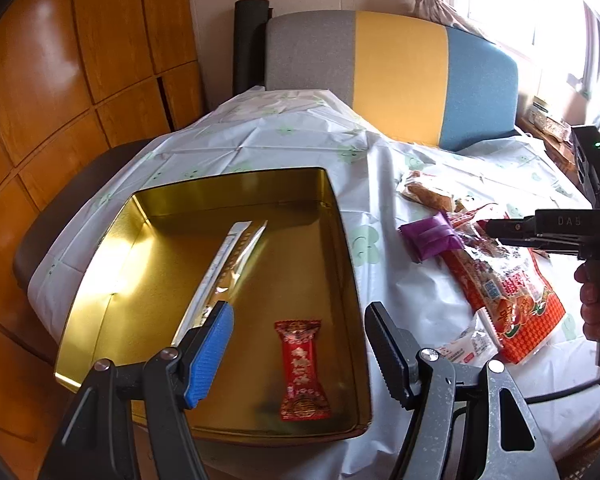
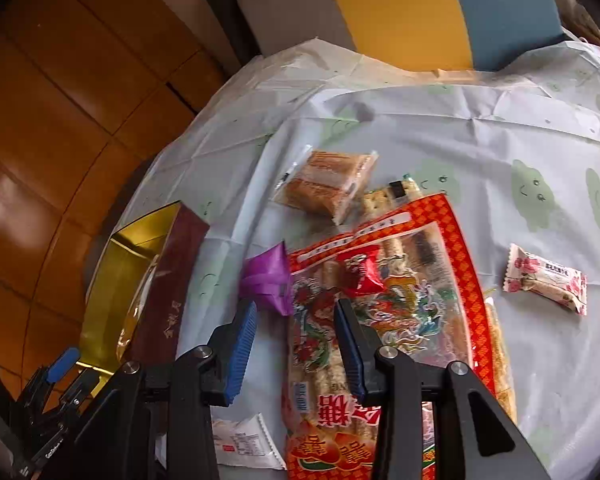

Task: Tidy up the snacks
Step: 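Grasp the large red-and-orange cracker bag with the left gripper and lift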

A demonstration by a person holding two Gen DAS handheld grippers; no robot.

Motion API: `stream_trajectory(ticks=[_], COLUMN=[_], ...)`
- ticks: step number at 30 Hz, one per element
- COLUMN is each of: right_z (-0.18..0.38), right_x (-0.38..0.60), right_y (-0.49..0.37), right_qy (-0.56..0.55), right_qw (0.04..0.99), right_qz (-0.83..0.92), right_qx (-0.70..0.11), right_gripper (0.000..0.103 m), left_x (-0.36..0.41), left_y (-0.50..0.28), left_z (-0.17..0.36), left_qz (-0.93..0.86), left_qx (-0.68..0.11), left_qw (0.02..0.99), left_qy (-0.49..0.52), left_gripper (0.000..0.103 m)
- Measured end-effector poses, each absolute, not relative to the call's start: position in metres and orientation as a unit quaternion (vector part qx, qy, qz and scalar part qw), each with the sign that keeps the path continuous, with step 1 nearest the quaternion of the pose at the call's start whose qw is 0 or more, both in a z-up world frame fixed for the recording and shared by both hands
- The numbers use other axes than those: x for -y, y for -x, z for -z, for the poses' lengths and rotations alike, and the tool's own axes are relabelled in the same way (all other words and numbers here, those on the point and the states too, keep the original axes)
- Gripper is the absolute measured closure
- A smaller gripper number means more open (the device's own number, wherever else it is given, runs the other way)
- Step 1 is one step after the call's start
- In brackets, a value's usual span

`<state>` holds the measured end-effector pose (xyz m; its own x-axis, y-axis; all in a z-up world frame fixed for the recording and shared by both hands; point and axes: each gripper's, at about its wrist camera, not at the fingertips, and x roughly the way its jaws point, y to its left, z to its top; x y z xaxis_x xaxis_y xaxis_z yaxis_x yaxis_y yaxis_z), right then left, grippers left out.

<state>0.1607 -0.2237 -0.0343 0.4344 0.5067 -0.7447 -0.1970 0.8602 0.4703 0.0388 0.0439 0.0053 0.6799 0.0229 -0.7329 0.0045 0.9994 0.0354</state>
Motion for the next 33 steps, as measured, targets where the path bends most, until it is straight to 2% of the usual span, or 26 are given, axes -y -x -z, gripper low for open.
stream_trajectory(ticks=[11, 19, 20, 21, 25, 28, 31, 32, 33], right_z=[0.029, 0.039, 0.037, 0.036, 0.037, 0.039, 0.044, 0.046, 0.048], right_x=[0.281, 0.346, 0.347, 0.347, 0.342, 0.337, 0.332, 0.331, 0.33], right_y=[-0.134, -0.137, -0.137, -0.137, -0.14, -0.142, -0.143, -0.143, -0.143], right_qy=[-0.021, -0.12, -0.123, -0.126, -0.13, -0.128, -0.119, -0.118, -0.117], right_qw=[0.856, 0.849, 0.85, 0.849, 0.844, 0.84, 0.833, 0.831, 0.828], right_qz=[-0.099, -0.022, -0.024, -0.03, -0.047, -0.054, -0.055, -0.054, -0.053], right_qx=[-0.506, -0.514, -0.512, -0.512, -0.518, -0.524, -0.537, -0.541, -0.546], right_gripper=[0.062, 0.062, 0.062, 0.062, 0.062, 0.06, 0.06, 0.06, 0.06], left_x=[0.014, 0.074, 0.079, 0.084, 0.096, 0.103, 0.112, 0.116, 0.119], left_y=[-0.066, -0.114, -0.119, -0.124, -0.137, -0.145, -0.15, -0.149, -0.149], left_z=[-0.007, 0.033, 0.039, 0.044, 0.058, 0.063, 0.064, 0.064, 0.064], left_qz=[0.079, 0.153, 0.158, 0.167, 0.173, 0.175, 0.178, 0.181, 0.19], left_qx=[-0.421, -0.504, -0.514, -0.523, -0.538, -0.541, -0.539, -0.536, -0.534], left_qw=[0.903, 0.85, 0.843, 0.835, 0.823, 0.82, 0.822, 0.823, 0.823], left_qy=[-0.033, 0.005, 0.015, 0.026, 0.053, 0.064, 0.055, 0.049, 0.046], left_gripper=[0.034, 0.034, 0.032, 0.026, 0.02, 0.01, 0.01, 0.013, 0.024])
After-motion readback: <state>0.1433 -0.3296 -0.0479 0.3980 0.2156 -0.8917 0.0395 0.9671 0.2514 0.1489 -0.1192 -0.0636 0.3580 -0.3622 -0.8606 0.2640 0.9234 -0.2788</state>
